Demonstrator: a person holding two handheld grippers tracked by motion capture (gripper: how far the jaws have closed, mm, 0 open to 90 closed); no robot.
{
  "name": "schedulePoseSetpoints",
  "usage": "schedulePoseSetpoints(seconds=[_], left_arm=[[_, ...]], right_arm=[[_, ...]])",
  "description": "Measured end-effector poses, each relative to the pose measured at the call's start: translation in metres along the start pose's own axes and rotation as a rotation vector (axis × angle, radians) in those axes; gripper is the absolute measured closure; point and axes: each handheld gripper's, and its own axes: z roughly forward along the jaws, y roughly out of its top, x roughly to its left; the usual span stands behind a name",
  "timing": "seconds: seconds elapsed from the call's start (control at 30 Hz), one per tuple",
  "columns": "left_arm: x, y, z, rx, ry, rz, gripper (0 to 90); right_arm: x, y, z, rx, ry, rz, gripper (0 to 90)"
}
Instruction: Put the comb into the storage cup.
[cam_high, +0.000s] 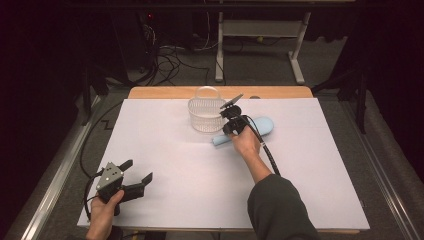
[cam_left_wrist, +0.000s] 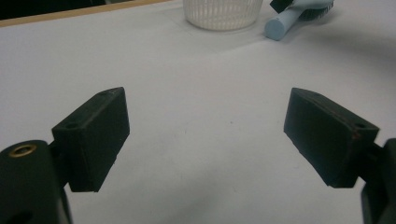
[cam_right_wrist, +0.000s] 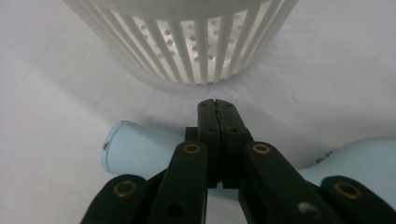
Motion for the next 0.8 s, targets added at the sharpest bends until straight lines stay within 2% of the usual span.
schedulePoseSetpoints(seconds=[0.4, 0.73, 0.8], left_arm=[[0.0, 0.0, 0.0, 0.001, 0.003, -0.001, 15.3], [0.001, 0.0, -0.001, 0.002, 0.007, -0.004, 15.3], [0.001, 0.0, -0.001, 0.002, 0.007, -0.004, 15.4]], right_arm=[[0.002, -0.012, -0.006, 0.013, 0.031, -0.026, 90.0], [0.003, -0.022, -0.012, 0.022, 0.039, -0.036, 90.0], [0.003, -0.024, -0.013, 0.023, 0.04, -0.05, 90.0]])
